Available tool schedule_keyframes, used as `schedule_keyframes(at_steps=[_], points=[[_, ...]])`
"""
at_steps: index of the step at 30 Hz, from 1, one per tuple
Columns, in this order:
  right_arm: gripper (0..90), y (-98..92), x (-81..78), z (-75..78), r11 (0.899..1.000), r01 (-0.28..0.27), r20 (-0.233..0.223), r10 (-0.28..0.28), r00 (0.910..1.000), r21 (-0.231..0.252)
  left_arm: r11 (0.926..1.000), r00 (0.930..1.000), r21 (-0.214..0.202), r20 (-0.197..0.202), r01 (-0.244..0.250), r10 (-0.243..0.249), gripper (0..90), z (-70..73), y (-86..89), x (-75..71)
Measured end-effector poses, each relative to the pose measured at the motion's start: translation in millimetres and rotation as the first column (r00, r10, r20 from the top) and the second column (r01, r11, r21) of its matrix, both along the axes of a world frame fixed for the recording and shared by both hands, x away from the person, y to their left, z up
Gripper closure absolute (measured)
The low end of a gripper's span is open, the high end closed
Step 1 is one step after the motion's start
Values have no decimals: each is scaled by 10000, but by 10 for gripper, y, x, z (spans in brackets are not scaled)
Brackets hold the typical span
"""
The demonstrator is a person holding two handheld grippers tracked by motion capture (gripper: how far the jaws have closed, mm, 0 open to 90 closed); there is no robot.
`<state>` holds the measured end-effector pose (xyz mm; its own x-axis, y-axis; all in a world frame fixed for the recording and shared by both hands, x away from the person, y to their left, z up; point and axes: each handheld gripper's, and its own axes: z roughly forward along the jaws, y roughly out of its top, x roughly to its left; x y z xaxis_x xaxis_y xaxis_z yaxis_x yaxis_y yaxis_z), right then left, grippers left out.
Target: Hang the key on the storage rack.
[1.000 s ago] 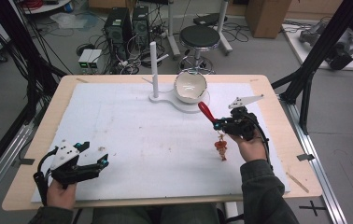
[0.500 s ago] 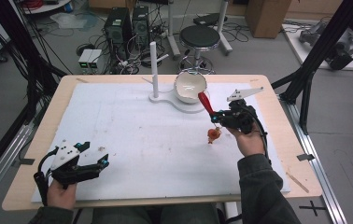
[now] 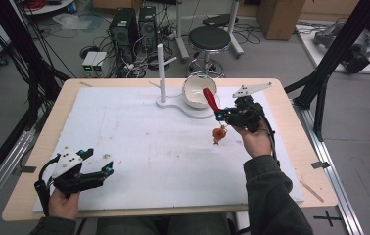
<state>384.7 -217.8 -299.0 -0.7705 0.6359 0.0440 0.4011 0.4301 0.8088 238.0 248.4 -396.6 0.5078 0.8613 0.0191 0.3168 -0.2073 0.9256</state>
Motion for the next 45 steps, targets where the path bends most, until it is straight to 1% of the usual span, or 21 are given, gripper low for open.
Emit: schedule_keyframes(at_steps=[7,10,11,17,31,34,45], points=[[837,87,44,37,10000,-59,46,59,10000,17,10000,10000,29,-2,34,-34,201,-2,-11,-1],[837,130,72,59,9999,-128,157,127,9998,40,10000,10000,9,9,32,-32,201,-1,-10,-1],[837,143,79,67,10000,-55,151,54,9999,59,10000,10000,11,11,30,-30,201,-1,-10,-2],[837,214,144,106,9999,-73,212,70,9998,114,10000,10000,52,14,40,-40,202,1,-3,0],[837,426,296,197,10000,-23,389,24,9992,-30,10000,10000,55,25,41,-41,202,4,0,-1],[837,485,337,235,10000,-53,496,55,9988,-43,10000,10000,51,26,42,-42,202,5,0,-2],[837,676,464,294,9999,-101,616,95,9981,101,10000,10000,18,26,-27,27,202,6,14,-7]])
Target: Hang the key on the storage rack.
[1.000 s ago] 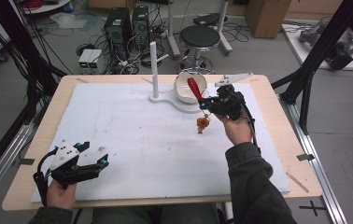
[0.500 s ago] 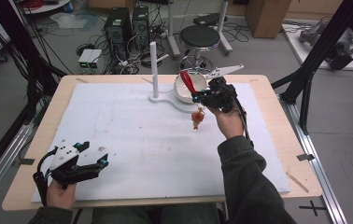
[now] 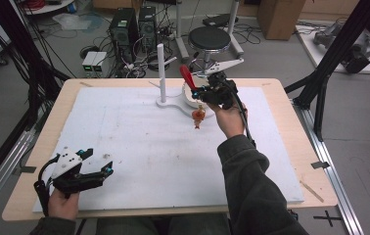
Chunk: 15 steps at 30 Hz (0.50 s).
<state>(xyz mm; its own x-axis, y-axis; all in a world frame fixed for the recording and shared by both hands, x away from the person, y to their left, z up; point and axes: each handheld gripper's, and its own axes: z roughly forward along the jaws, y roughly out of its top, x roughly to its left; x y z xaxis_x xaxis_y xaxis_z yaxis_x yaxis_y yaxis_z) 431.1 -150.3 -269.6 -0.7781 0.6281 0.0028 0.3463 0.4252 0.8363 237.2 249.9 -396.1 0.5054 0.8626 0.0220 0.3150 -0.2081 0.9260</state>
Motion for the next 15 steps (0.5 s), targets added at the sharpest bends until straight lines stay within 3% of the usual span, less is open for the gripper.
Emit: schedule_keyframes(at_steps=[15], points=[[837,316,165,-10,9999,-66,57,65,10000,128,10000,10000,-17,50,2,-2,201,-1,-8,2]])
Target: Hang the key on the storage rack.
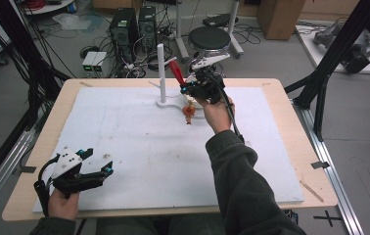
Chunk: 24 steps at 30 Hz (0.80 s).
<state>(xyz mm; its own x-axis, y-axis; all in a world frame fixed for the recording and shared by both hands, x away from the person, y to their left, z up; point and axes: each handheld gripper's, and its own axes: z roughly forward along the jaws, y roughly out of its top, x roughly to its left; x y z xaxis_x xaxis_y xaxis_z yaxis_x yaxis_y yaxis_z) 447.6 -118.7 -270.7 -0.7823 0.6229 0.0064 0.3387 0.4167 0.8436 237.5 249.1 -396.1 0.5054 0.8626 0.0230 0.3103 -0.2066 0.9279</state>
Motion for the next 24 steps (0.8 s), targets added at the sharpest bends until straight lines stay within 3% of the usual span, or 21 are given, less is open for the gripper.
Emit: schedule_keyframes(at_steps=[11,24], points=[[837,252,119,-50,9998,161,34,-161,9999,-97,10000,10000,19,-8,26,-26,202,0,2,-3],[837,479,256,-196,9985,328,-262,-340,9991,-431,10000,10000,42,28,-13,13,201,3,19,-16]])
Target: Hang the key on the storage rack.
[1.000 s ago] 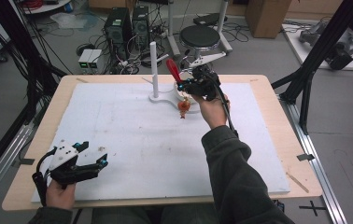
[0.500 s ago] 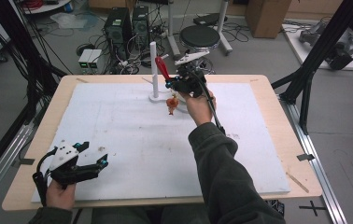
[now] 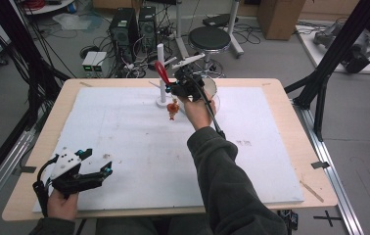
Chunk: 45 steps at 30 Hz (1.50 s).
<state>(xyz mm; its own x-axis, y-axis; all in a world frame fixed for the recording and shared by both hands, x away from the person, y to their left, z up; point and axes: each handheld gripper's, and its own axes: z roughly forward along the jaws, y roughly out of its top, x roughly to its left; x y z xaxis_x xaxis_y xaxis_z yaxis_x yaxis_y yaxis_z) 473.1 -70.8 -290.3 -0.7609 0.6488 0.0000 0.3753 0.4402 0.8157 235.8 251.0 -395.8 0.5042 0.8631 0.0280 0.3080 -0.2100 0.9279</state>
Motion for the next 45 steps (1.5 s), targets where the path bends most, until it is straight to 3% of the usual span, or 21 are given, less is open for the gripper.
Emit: schedule_keyframes(at_steps=[25,45], points=[[837,143,190,-272,9961,550,-487,-584,9971,-687,10000,10000,44,44,13,-13,201,3,-7,-2],[837,202,298,-402,9881,882,-809,-989,9918,-1263,10000,10000,39,57,-16,16,202,3,-10,10]])
